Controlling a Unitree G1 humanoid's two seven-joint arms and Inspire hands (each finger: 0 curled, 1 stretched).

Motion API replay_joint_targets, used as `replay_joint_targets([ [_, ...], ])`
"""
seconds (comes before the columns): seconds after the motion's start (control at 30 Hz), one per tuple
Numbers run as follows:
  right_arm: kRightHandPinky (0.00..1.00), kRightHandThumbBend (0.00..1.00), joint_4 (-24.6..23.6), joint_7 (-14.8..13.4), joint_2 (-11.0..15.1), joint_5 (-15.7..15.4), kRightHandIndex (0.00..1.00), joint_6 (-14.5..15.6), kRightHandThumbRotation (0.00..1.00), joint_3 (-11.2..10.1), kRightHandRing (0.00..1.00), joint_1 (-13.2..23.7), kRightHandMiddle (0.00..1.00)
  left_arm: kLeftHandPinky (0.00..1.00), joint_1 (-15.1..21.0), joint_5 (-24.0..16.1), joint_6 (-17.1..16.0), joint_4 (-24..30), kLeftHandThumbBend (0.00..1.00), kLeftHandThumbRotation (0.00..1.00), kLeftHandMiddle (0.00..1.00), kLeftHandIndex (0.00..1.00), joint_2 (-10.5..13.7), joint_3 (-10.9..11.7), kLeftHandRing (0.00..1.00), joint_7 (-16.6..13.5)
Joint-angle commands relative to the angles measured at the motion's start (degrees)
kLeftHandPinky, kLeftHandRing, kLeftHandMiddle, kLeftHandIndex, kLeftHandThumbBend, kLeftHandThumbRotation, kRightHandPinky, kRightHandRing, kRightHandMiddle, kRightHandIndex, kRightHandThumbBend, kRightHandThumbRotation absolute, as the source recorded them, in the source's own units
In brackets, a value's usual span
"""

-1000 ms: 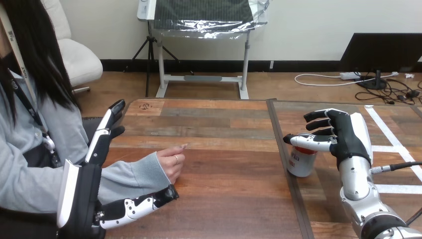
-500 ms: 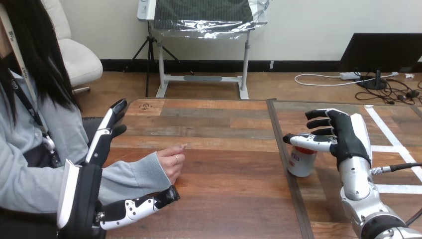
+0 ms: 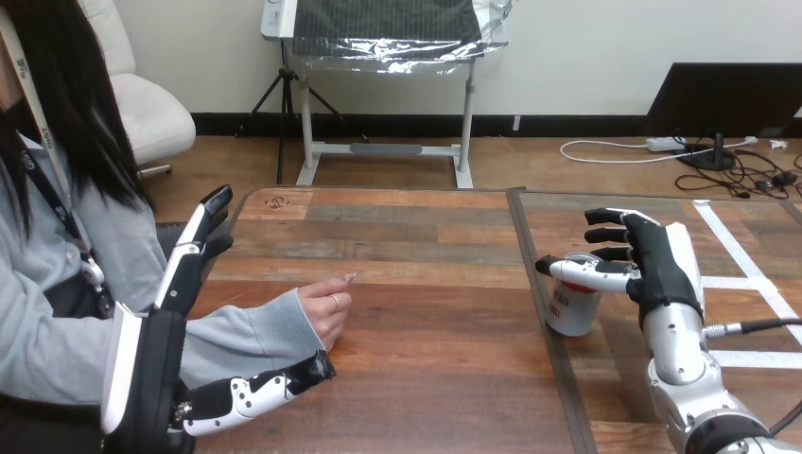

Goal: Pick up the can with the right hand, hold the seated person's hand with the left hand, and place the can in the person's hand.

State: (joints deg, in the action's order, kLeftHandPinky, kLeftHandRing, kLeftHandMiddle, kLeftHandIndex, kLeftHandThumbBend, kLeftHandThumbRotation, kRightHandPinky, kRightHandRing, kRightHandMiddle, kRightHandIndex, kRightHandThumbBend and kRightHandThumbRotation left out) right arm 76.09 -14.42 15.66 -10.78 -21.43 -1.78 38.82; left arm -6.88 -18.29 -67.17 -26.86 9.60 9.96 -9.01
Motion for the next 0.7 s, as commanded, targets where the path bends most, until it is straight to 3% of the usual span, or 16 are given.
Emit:
replay_joint_targets([
  [0.0, 0.65, 0.97, -2.86, 0.63, -0.59, 1.31, 0.78, -1.83, 0.03, -0.90, 0.72, 0.94, 0.75, 0.85, 2.34, 1.33, -1.32, -0.04, 1.00, 0.44, 0.94, 0.92, 1.25, -0.51, 0.93, -0.12],
  [0.67, 0.66, 0.98, -2.96, 0.90, -1.21, 0.87, 0.79, -1.40, 0.02, -0.55, 0.72, -0.93, 0.76, 0.85, 2.32, 3.87, -3.00, -1.06, 1.00, 0.42, 0.95, 0.92, 2.00, -1.31, 0.94, 0.76],
])
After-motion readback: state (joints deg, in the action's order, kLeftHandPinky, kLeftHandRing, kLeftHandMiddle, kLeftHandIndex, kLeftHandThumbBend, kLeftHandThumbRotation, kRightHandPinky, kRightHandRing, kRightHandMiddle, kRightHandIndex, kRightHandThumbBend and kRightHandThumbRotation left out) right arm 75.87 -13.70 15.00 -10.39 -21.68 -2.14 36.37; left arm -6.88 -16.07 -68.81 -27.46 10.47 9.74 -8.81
